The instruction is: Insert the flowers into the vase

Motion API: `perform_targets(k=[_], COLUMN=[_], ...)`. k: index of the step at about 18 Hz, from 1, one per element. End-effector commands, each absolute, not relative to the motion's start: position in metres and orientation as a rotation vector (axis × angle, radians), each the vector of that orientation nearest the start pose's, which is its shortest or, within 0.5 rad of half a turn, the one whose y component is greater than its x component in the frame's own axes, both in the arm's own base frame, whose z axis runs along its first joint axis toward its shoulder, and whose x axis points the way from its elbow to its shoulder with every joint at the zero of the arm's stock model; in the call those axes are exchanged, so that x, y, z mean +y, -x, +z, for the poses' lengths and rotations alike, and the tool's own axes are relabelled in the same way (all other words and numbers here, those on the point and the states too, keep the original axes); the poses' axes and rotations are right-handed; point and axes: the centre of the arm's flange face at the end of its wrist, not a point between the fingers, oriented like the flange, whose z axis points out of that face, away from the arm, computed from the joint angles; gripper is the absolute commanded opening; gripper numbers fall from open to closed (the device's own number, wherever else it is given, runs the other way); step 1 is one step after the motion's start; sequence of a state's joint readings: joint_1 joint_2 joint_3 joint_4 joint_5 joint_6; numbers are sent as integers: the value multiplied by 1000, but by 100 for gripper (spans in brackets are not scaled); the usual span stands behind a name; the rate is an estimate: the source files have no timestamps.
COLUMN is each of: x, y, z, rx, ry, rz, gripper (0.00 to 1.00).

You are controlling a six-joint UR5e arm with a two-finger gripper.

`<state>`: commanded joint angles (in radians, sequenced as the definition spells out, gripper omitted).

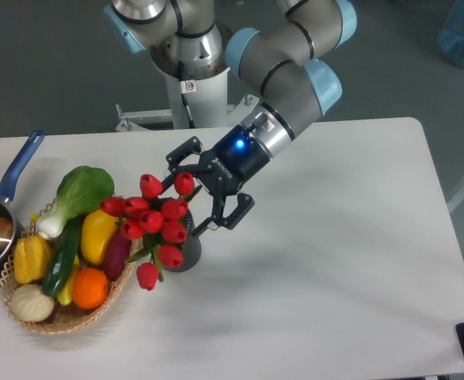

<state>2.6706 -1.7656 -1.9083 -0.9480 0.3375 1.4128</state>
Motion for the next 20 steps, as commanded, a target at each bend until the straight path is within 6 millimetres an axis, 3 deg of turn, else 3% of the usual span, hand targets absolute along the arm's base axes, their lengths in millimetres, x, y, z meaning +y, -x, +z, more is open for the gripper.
perform_targets(k=[4,12,20], x=[431,418,408], y=[368,337,335], z=[356,348,348], rx=[347,344,345], ry=[1898,1966,2053], rz=[-322,-331,-304], gripper=[100,100,100])
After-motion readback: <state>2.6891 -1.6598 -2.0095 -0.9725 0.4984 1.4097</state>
